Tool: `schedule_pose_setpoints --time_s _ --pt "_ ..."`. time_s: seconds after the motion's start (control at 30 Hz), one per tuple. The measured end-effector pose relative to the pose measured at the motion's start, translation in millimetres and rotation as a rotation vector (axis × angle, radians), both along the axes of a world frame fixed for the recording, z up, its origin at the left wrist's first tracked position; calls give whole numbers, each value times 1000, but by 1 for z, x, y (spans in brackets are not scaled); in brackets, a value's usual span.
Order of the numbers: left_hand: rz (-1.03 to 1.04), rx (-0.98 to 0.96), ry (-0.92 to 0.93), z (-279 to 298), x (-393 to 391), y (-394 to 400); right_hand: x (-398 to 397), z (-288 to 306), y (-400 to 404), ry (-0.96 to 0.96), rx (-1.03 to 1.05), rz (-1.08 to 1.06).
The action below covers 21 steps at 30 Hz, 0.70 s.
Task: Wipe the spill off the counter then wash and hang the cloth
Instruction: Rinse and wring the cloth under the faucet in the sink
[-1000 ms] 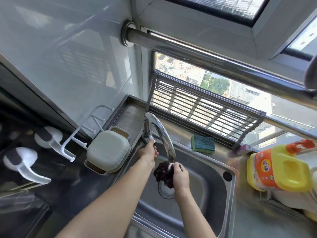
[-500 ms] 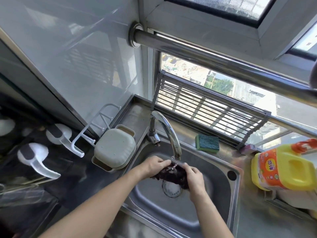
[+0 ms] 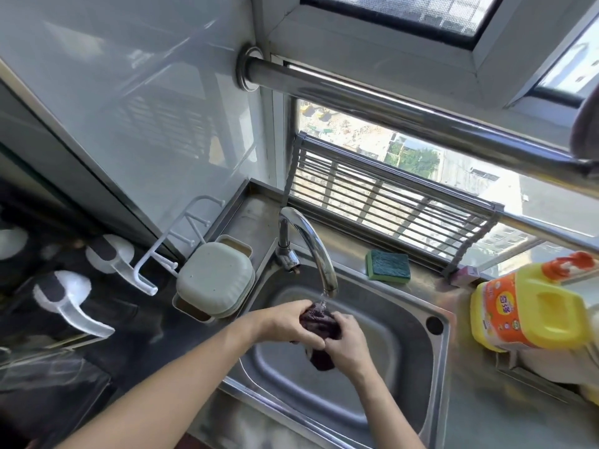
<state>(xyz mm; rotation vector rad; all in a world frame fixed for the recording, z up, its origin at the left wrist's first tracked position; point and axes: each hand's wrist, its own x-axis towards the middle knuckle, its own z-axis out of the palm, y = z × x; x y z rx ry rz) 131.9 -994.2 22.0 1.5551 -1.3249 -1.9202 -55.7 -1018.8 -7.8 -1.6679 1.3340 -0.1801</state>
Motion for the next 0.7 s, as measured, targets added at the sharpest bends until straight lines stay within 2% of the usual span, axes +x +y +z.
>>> schedule_pose_setpoints --time_s 0.03,0.1,0.23,0.33,0.47,0.63,0.7 --pt "-18 -22 -91 -5 5 4 -2 4 -1 -18 -11 -44" --pt "-36 -46 -221 -14 13 12 -5 11 0 -186 99 -110" --pt "46 -142 -259 -26 -8 27 3 25 6 -708 515 -294" --pt "177 -245 -364 -39 -23 33 10 27 11 -905 707 -385" --pt "264 -182 -272 -39 -28 32 5 23 11 -852 715 -388" --pt "234 -180 -428 -36 -19 32 -4 16 6 -495 496 -300" --pt "190 -197 -471 -32 -16 28 -11 16 6 -557 651 -341"
